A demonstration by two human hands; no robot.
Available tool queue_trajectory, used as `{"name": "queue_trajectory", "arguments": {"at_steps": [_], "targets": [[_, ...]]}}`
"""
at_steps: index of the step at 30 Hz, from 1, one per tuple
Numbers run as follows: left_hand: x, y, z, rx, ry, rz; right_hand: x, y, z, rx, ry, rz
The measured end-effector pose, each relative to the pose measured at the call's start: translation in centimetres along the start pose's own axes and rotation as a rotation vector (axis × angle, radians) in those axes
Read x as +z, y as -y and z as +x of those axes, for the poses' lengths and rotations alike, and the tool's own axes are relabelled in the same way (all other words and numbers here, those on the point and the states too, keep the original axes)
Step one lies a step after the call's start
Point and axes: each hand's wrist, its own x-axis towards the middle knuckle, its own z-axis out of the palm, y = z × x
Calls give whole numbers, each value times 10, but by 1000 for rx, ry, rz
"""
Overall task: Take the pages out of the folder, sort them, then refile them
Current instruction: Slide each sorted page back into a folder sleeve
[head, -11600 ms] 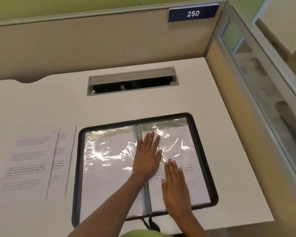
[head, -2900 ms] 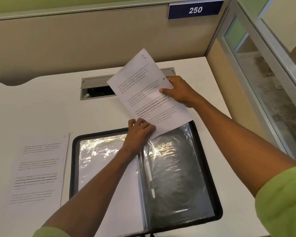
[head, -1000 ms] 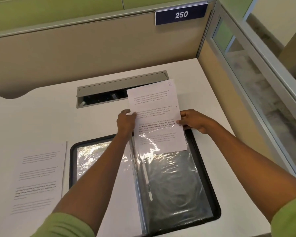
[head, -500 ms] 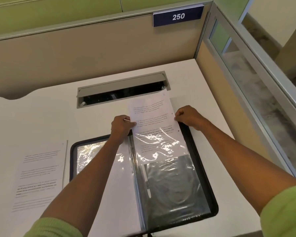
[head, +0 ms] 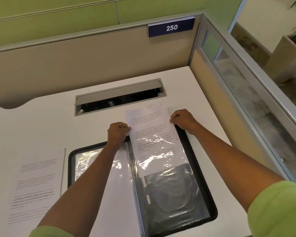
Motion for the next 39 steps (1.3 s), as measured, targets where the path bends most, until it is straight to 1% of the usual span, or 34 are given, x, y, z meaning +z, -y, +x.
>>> {"name": "queue_trajectory", "arguments": {"at_steps": [3, 6, 8, 12, 15, 18, 23, 26, 29, 33, 35, 39], "targets": [[-3, 5, -6, 17, 55, 37, -6, -2, -2, 17, 116, -106], [-4, 9, -8, 15, 62, 51, -9, -4, -2, 56, 194, -167], [-3, 7, -9, 22, 38, 32, -8, -6, 0, 54, 180, -151], [-1, -4, -6, 44, -27, -32, -1, -5, 2, 6, 40, -72], [1, -5, -6, 57, -34, -46, -1, -3, 3, -29, -4, -43], [1, 3, -8, 78, -20, -10, -7, -4, 0, -39, 38, -80], [2, 20, -9, 84, 12, 149, -16, -11, -1, 34, 200, -187], [2, 18, -8, 130, 2, 181, -13, -11, 0, 15, 185, -159], [3, 8, -5, 160, -36, 104, -7, -6, -1, -28, 104, -110], [4, 1, -2, 241, -43, 134, -4, -3, -2, -95, 14, -136], [3, 4, -2, 259, -22, 158, -7, -5, -3, -96, 37, -171], [3, 14, -3, 261, 35, 268, -15, -7, -7, -70, 153, -226]]}}
